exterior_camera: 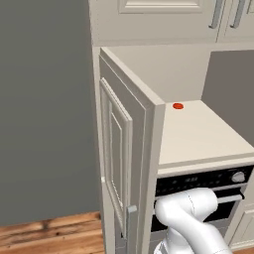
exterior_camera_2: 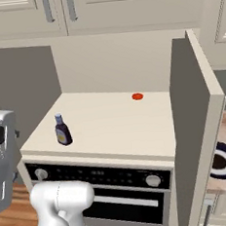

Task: Pick the chicken drumstick from the plate and place it on the cutting board. Then pick the condiment bottle from the cabinet and place it next to the cutting board.

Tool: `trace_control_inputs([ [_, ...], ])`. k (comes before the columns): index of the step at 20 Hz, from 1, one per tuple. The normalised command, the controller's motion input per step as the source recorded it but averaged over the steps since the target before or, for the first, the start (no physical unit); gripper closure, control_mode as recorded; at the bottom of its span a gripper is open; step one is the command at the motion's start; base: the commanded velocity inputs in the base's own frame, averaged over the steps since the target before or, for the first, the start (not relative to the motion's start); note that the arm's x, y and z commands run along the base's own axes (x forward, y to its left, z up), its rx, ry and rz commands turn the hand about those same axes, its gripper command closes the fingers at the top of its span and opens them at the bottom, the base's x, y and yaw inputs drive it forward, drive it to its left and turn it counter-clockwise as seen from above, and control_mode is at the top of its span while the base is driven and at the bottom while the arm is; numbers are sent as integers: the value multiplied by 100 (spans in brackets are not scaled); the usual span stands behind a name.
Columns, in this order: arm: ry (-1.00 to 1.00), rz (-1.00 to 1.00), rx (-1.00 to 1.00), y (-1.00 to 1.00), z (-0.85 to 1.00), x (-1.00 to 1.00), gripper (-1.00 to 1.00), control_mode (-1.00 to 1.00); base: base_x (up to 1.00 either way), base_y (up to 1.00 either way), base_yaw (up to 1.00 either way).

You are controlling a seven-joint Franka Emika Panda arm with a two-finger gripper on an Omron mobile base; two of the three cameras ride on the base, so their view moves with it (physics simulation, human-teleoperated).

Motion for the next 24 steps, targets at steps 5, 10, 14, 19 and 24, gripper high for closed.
trace_control_inputs([
  [5, 0, 0, 0, 0, 0, 0, -100, 100, 24, 0, 0],
  [10, 0, 0, 0, 0, 0, 0, -100, 100, 0, 0, 0],
  [14, 0, 0, 0, 0, 0, 0, -100, 100, 0, 0, 0],
  [19, 0, 0, 0, 0, 0, 0, -100, 100, 0, 0, 0],
  [24, 0, 0, 0, 0, 0, 0, -100, -100, 0, 0, 0],
])
